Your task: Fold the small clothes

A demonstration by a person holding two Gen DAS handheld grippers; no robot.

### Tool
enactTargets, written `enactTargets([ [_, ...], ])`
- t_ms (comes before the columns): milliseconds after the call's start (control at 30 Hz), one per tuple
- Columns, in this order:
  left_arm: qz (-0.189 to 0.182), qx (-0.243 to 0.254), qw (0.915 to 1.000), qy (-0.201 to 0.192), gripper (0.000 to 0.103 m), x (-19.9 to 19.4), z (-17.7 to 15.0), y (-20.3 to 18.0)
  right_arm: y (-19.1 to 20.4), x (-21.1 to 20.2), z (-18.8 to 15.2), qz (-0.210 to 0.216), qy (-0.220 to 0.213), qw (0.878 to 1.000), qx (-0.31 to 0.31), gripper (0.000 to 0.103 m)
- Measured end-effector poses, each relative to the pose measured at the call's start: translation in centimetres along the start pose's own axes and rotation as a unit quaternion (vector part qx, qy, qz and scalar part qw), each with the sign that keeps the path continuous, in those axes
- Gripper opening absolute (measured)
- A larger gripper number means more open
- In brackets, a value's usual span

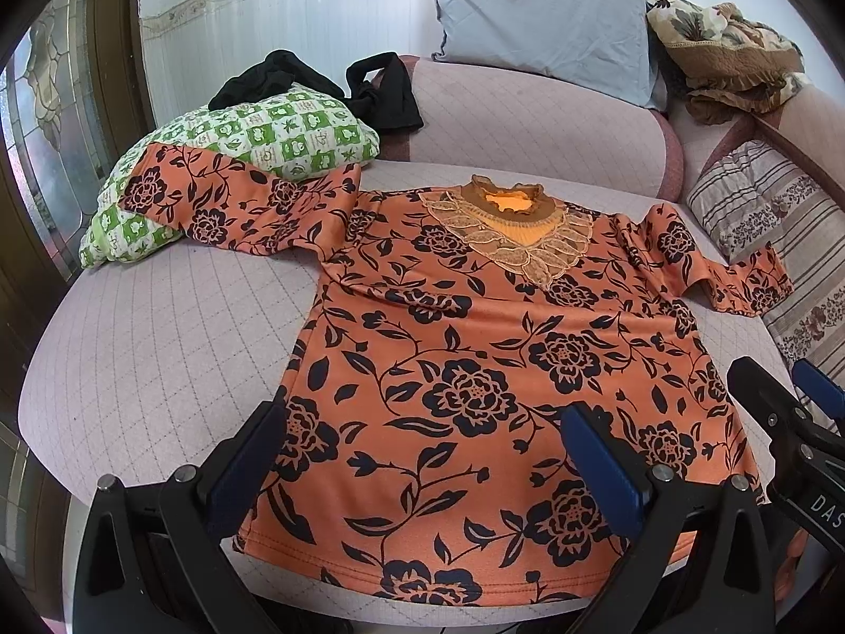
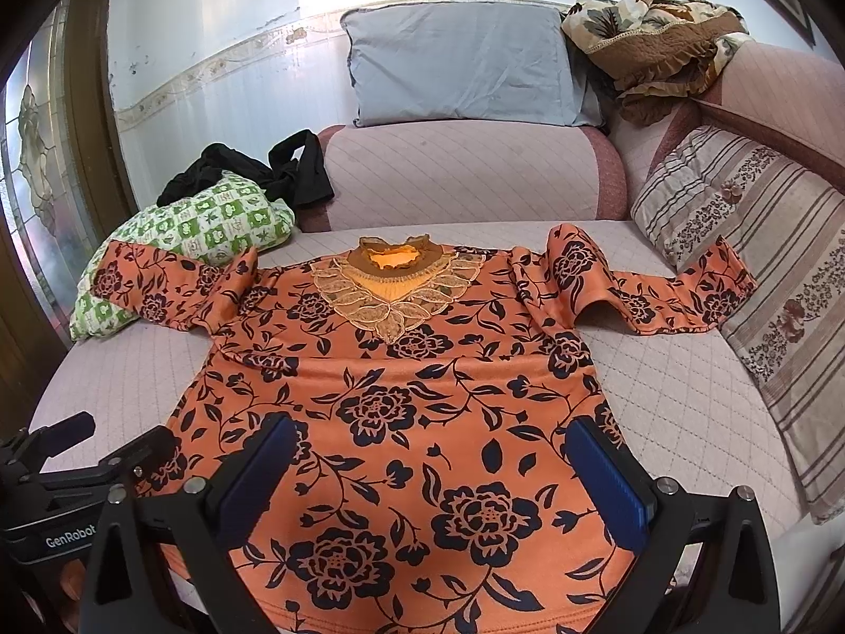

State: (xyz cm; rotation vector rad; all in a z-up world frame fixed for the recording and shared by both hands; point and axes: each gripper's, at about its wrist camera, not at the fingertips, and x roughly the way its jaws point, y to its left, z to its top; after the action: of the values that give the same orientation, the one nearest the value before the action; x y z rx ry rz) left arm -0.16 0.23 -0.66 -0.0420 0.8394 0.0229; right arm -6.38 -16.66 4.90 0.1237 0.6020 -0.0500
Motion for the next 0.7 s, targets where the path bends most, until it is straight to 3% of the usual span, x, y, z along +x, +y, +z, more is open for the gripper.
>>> enactTargets([
  [700,0.000,0.002,1.0000,0.003,0.103,0.21,0.13,-0.10,0.19,0.41,0.21,0.004,0.002,1.000,-0.001,0.103],
])
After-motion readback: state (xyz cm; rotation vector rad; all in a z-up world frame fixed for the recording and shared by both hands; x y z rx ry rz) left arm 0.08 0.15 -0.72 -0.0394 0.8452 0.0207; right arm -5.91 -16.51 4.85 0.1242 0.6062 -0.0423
